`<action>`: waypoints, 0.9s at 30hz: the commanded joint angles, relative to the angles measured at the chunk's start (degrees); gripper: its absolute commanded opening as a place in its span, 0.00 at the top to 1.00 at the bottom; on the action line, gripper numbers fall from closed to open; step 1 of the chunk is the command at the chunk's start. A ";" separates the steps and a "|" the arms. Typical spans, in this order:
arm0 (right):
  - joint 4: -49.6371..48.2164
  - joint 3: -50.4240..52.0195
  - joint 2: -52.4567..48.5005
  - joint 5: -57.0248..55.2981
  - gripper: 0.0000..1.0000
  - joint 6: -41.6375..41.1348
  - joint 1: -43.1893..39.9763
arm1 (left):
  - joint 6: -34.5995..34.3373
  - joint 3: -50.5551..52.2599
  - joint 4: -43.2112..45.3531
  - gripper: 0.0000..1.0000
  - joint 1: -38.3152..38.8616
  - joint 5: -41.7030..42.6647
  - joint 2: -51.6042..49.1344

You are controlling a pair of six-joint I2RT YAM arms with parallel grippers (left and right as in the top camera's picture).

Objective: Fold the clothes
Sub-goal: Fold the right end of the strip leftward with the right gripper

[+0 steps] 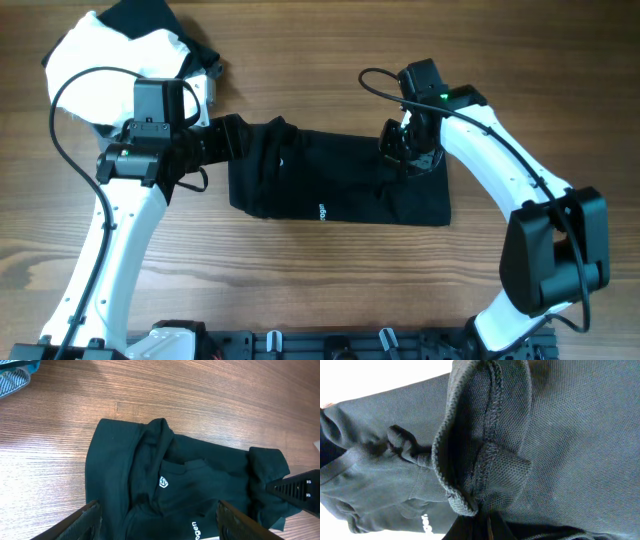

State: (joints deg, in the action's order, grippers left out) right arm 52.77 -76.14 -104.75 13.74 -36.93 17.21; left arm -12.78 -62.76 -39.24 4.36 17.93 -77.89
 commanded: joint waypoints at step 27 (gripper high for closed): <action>-0.55 7.26 -1.38 8.57 0.76 35.30 3.63 | 0.55 -1.01 -0.83 0.24 -0.31 0.66 0.26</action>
State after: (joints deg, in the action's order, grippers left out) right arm 52.64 -69.41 -104.97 19.16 -4.23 18.92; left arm -12.78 -62.76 -40.07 4.36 17.93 -77.89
